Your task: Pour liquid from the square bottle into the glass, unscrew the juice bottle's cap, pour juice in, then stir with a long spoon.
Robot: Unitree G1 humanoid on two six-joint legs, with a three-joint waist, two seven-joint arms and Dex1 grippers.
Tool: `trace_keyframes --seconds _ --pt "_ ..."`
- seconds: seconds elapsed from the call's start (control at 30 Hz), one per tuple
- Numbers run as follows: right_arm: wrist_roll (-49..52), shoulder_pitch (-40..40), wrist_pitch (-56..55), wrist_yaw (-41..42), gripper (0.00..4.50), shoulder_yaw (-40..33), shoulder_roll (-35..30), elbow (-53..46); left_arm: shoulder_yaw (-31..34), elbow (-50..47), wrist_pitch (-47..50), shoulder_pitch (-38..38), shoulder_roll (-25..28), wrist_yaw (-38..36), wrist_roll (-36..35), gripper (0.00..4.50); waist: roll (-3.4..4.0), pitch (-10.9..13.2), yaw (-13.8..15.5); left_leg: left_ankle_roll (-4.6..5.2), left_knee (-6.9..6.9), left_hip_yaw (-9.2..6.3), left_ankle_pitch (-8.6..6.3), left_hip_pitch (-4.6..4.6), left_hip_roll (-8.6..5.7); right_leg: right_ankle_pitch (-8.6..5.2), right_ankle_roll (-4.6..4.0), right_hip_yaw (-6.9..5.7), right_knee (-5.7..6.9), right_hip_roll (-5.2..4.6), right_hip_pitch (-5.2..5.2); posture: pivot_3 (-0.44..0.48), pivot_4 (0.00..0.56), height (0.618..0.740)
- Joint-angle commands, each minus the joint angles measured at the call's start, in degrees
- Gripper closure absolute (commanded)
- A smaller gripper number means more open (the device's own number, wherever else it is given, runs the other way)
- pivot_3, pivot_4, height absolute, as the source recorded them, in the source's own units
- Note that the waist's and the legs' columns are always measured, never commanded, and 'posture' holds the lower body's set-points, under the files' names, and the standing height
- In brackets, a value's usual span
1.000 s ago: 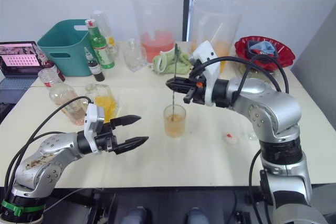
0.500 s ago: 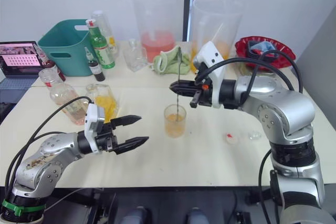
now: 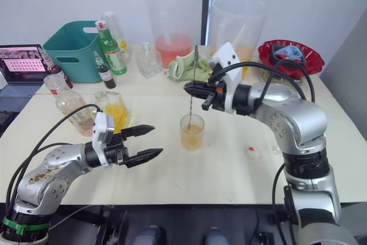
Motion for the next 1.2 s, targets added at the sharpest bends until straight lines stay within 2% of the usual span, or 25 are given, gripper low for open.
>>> trace_keyframes --seconds 0.03,0.3,0.43,0.6,0.73,0.83,1.0,1.2 --pt "6.8 -3.9 4.0 -0.7 4.5 -5.9 0.3 -3.2 0.6 -0.3 -0.3 -0.3 0.1 -0.5 -0.5 0.02 0.0 0.0 0.0 0.0 0.0 0.0 0.0 0.0 0.0 0.0 0.0 0.0 0.0 0.0 0.0 0.0 0.15 0.74" --pt "15.7 -7.9 13.0 -6.6 4.5 -13.4 -0.3 -1.6 0.4 0.0 -0.8 -0.2 0.1 -0.9 0.0 0.02 0.0 0.0 0.0 0.0 -0.01 0.0 0.0 0.01 0.01 0.0 0.0 0.0 0.0 0.01 0.0 0.0 0.15 0.74" --pt "21.9 -10.5 22.7 -11.4 4.5 -19.8 -4.0 1.0 1.3 0.6 -1.6 0.5 1.0 -1.6 0.5 0.02 0.0 0.0 0.2 0.0 0.0 0.0 0.0 -0.02 -0.03 0.0 0.0 0.0 -0.01 -0.03 0.01 0.0 0.15 0.74" --pt "29.9 -12.1 36.4 -14.6 4.5 -23.1 -8.0 6.8 2.4 0.8 -2.5 2.6 2.4 -2.8 0.8 0.02 0.0 0.0 -0.1 0.01 -0.06 0.02 0.0 -0.01 0.02 0.0 -0.01 0.0 -0.03 0.01 -0.01 0.0 0.15 0.74" --pt "38.6 -9.5 37.8 -18.2 4.5 -20.4 -12.5 13.2 2.7 0.8 -2.7 3.3 3.0 -3.3 0.7 0.02 0.0 0.0 -0.1 0.01 -0.06 0.05 0.0 0.0 0.02 0.0 -0.02 0.02 -0.05 0.02 0.0 0.0 0.15 0.74" --pt "40.5 -6.1 37.8 -20.8 4.5 -16.1 -14.1 15.8 3.1 0.8 -2.4 3.6 3.3 -3.4 0.3 0.02 -0.01 0.0 -0.1 0.01 -0.06 0.07 0.0 -0.01 0.02 0.0 -0.02 0.03 -0.08 0.01 0.01 0.0 0.15 0.74" --pt "38.8 -4.4 37.8 -25.1 4.5 -10.8 -13.1 19.1 3.1 0.4 -2.4 4.6 4.1 -4.7 0.3 0.02 0.01 0.0 -0.1 0.01 -0.04 0.08 0.0 -0.04 0.01 0.0 -0.01 0.05 -0.08 0.02 -0.02 0.0 0.15 0.74" --pt "30.2 -5.2 37.8 -29.0 4.5 -7.1 -7.7 22.8 3.7 0.1 -2.2 5.1 4.8 -5.3 0.0 0.02 0.01 0.0 -0.3 0.01 -0.06 0.07 0.0 -0.04 0.04 0.0 -0.01 0.04 -0.08 0.05 -0.03 0.0 0.15 0.74"
